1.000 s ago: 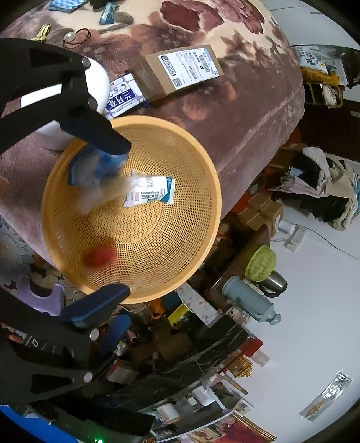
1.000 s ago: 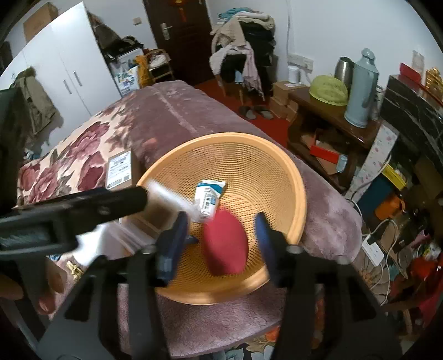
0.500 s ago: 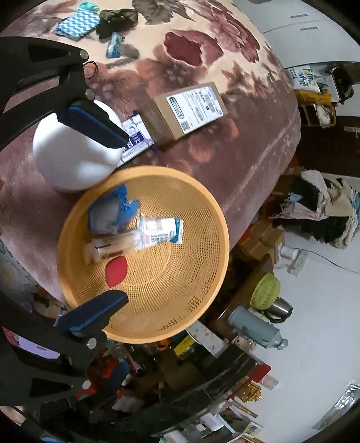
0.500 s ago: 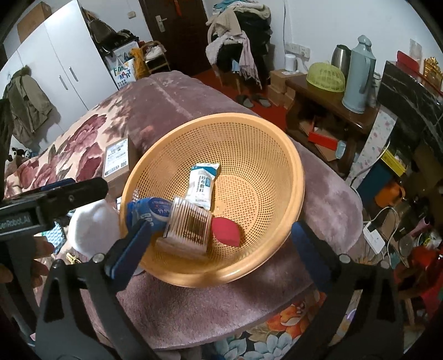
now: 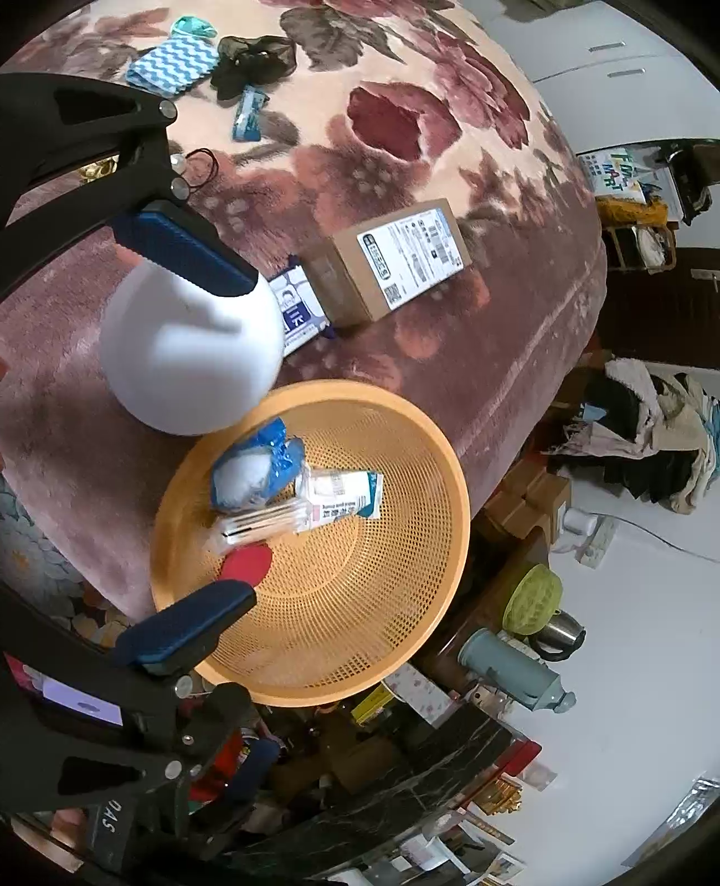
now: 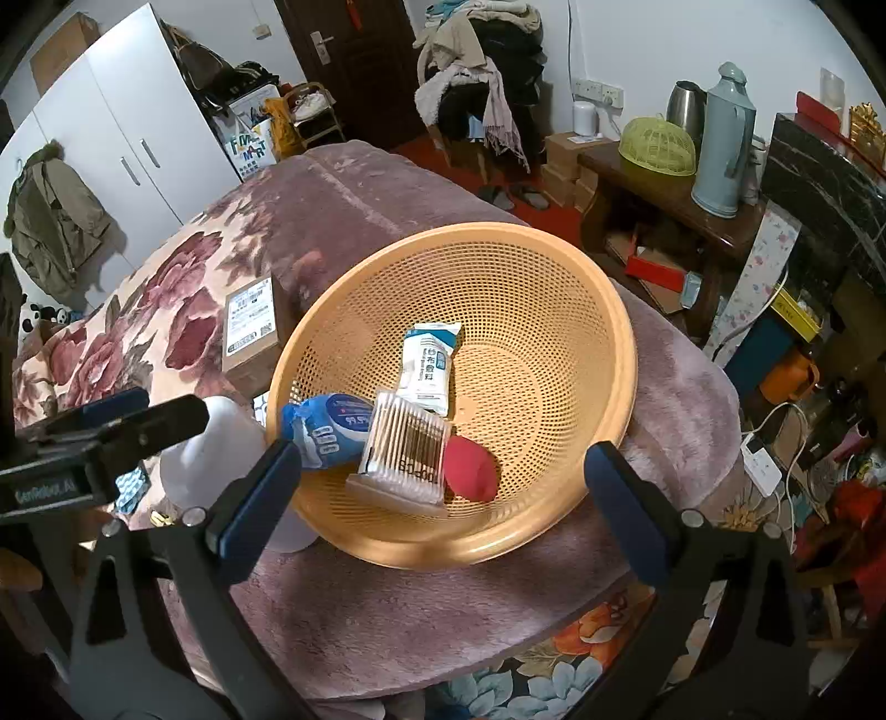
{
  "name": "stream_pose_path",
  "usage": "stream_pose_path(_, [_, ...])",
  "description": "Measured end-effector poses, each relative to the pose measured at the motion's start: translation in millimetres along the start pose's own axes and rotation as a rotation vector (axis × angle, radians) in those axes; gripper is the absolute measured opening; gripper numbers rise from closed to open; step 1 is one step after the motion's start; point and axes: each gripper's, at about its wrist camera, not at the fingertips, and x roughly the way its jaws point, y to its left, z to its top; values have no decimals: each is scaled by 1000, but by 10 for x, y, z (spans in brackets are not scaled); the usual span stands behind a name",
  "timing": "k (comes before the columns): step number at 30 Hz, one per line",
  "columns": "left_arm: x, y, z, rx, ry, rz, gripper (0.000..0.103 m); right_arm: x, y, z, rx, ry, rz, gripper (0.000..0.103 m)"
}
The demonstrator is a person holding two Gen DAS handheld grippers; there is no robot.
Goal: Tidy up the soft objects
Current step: 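Move both open tools back toward the items on the bed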
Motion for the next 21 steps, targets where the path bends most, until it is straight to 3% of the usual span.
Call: stream_pose_path(21, [-266,435,-224,-64,-27,4,102,-91,484,-19,-64,-11,11,103])
